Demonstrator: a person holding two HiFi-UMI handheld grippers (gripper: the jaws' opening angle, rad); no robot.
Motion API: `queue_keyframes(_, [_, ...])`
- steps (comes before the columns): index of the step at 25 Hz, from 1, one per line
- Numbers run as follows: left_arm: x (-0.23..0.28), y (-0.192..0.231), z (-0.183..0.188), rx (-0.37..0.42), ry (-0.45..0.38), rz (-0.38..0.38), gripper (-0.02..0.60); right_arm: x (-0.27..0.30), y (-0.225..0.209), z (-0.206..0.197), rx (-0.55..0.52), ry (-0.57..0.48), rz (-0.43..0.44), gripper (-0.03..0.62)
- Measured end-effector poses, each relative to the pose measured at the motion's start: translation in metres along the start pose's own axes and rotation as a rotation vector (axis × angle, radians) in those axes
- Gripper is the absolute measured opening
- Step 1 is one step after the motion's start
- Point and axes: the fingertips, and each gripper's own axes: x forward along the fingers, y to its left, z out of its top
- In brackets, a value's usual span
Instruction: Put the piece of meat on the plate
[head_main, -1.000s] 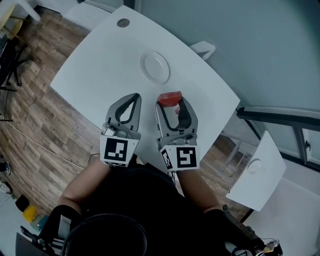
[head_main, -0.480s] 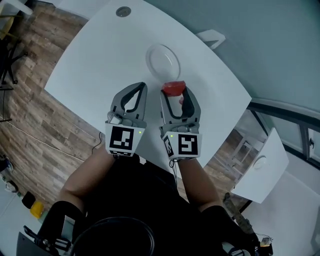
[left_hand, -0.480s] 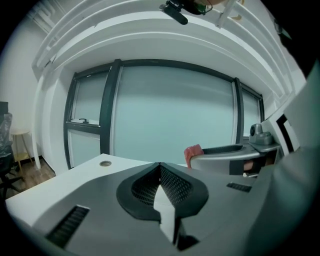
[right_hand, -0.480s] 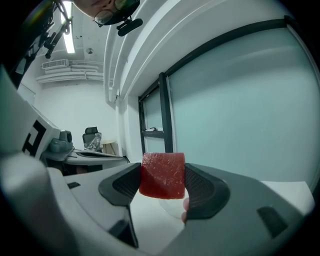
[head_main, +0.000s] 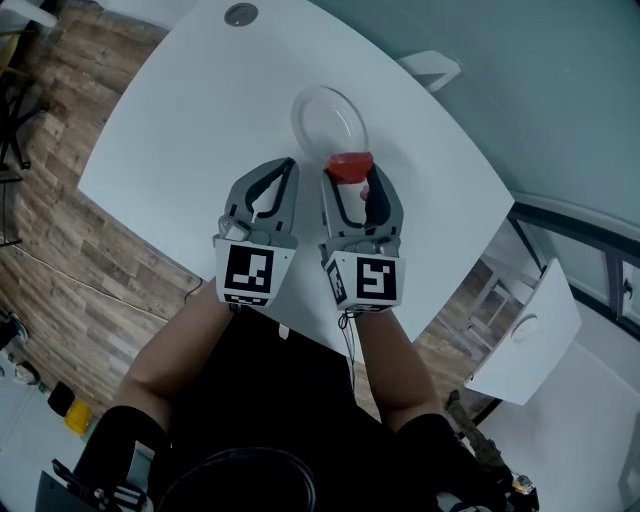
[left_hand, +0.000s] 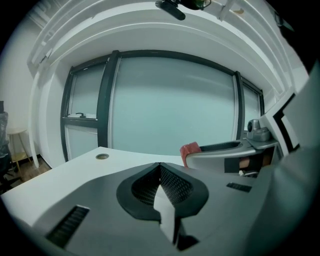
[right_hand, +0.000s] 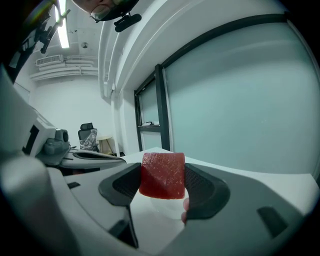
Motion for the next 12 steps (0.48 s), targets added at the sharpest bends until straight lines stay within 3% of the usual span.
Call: queue_keyframes(12, [0.026, 0.020, -0.021, -0.009, 0.047, -0.003, 0.003, 0.045, -0.002, -0.024, 0.011, 0.088, -0.010, 0.275])
